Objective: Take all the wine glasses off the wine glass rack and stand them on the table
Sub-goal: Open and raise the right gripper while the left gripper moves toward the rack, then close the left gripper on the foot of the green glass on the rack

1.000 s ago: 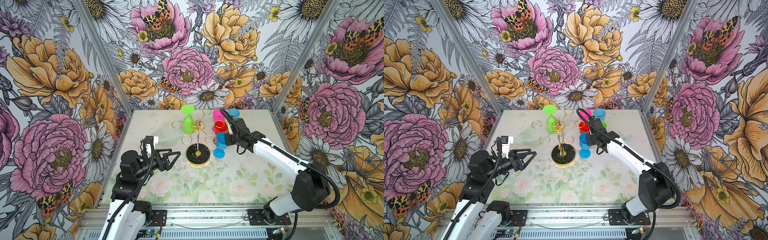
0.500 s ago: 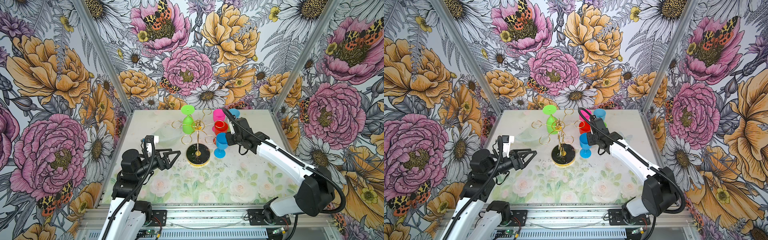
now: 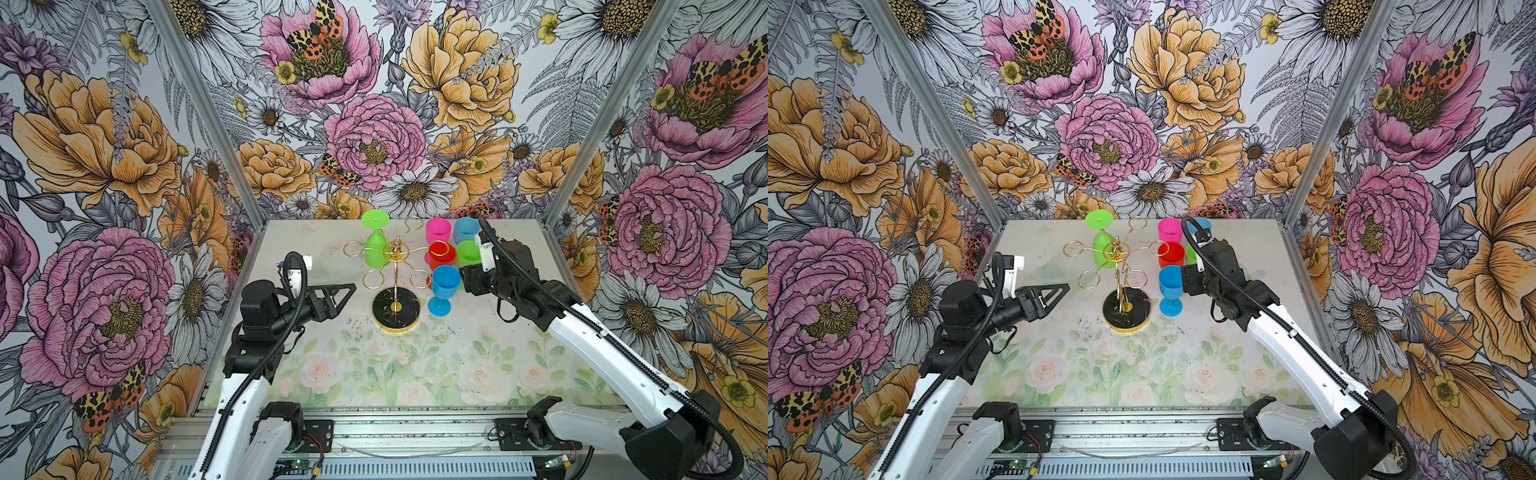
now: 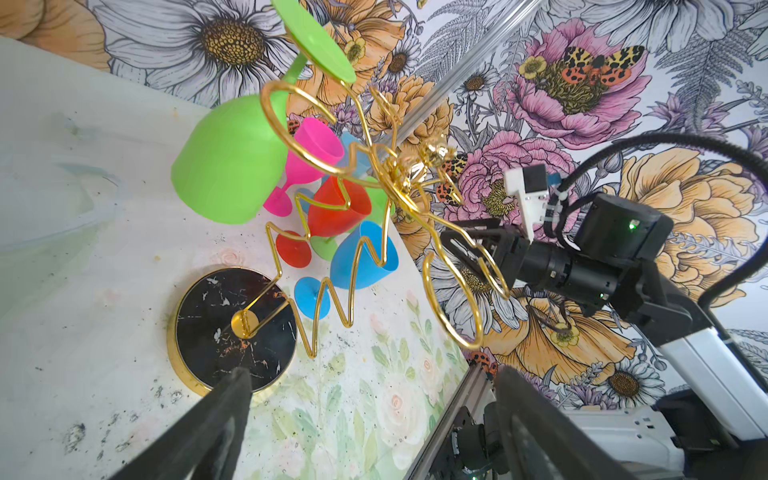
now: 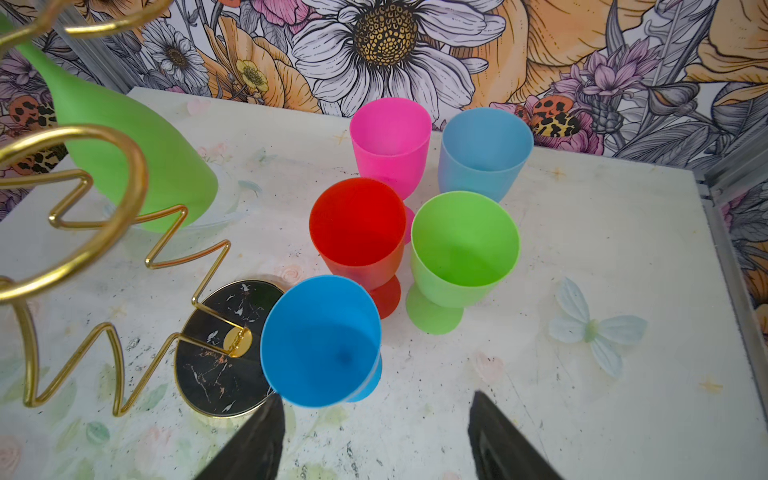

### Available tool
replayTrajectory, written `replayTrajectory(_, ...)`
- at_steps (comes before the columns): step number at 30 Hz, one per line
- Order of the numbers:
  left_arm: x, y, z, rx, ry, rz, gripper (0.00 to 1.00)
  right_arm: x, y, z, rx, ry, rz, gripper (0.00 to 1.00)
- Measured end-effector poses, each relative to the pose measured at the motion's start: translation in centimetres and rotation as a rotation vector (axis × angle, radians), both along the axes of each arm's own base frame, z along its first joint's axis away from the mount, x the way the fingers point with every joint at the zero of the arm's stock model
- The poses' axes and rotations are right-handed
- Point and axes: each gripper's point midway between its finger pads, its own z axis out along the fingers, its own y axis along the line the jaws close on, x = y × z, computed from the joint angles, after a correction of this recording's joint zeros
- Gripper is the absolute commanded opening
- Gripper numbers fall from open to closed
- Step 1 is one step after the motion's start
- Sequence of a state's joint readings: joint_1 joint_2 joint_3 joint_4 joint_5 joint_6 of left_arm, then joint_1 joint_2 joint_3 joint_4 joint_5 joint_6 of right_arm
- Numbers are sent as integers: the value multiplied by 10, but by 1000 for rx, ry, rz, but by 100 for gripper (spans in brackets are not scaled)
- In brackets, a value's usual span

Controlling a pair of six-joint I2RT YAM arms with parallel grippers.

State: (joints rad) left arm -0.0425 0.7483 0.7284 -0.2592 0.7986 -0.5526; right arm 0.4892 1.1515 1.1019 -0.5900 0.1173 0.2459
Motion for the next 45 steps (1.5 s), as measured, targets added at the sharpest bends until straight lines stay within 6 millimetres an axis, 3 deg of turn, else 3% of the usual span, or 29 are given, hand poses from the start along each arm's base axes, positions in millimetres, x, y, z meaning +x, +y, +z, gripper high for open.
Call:
replayTrajectory(8, 41, 6, 25, -46, 20, 40, 84, -17, 2, -9, 26, 20, 44, 71)
replayTrajectory(16, 97, 10, 59, -41, 22, 90, 79, -28, 0, -18, 34, 33, 60, 71)
replayTrajectory(20, 127, 9, 59, -47, 64, 83, 74, -35, -2, -18, 50, 31, 64, 71)
replayTrajectory(25, 159, 6, 44, -59, 133, 74, 71, -44, -6, -21, 70, 25, 56, 71)
replayTrajectory(32, 180, 0, 36, -77, 184, 35, 59, -52, -9, -19, 99, 17, 49, 71)
replayTrajectory(40, 194, -22, 37, -90, 207, -65, 57, -56, -11, -27, 104, 33, 42, 71)
replayTrajectory(45, 195, -33, 28, -88, 242, -95, 55, -57, -11, -29, 113, 40, 33, 72)
